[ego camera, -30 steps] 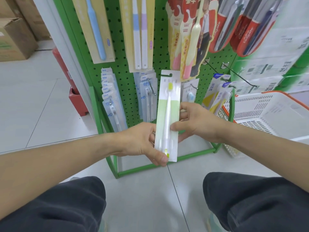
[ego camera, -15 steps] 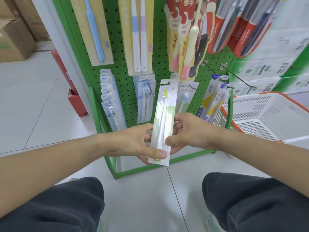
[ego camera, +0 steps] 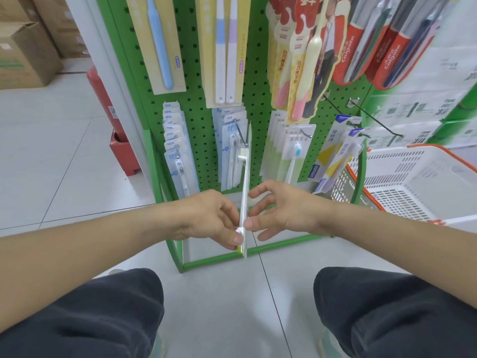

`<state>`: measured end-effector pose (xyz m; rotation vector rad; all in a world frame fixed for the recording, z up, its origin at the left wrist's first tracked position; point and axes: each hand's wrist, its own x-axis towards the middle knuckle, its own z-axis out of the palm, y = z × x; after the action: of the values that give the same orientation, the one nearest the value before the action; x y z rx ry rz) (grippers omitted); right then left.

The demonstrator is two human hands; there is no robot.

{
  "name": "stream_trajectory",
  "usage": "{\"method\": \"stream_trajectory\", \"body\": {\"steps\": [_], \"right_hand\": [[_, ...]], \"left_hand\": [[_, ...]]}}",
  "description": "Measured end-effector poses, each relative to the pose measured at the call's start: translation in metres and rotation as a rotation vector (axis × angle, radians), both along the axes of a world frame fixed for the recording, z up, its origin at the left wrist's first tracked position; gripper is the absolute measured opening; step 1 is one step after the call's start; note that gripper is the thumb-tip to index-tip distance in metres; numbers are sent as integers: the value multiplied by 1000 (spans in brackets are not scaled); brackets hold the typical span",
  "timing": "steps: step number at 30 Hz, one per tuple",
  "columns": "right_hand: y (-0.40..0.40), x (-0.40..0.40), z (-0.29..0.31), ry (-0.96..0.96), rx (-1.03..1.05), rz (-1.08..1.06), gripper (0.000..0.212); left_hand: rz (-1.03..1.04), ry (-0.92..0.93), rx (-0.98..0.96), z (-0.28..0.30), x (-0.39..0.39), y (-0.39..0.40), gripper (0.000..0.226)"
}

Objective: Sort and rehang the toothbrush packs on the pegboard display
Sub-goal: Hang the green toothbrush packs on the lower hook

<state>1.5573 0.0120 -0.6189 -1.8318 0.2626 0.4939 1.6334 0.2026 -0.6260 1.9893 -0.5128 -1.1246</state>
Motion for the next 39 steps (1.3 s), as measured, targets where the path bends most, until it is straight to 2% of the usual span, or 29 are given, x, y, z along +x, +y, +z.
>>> {"method": "stream_trajectory", "body": {"steps": [2,6,11,16,18,22,27,32,35,39], "right_hand": [[-2,2,-4,35,19,-8,68],[-4,6,-10,9,98,-31,50],[-3,9,-15,8,76,-20,43],[-4,10,-15,-66,-42,-11,36],[-8,13,-13,-122,-73,-38,33],[-25,22,-7,-248,-102,-160,32],[-50,27,-6,-318,-108,-346,41],[-44,25,-7,-314,-65,-261,36],[-35,23,-8,-305,-37,-220,34],[-26,21,-1,-306,3,-134,29]], "left_hand": [[-38,32,-22,-2,3,3,33],[-195,139,-39,-5,2,6,40],[-223,323,-80,-3,1,4,34],[-192,208,-64,-9,-1,3,32],[-225,219,-58,-9,0,4,33],[-336,261,-22,-8,1,7,32],[-421,253,22,-11,0,8,38],[-377,230,43,-17,-5,6,33],[-165,189,-41,-22,-8,-1,24],[51,120,-143,-30,-7,-5,33]]}}
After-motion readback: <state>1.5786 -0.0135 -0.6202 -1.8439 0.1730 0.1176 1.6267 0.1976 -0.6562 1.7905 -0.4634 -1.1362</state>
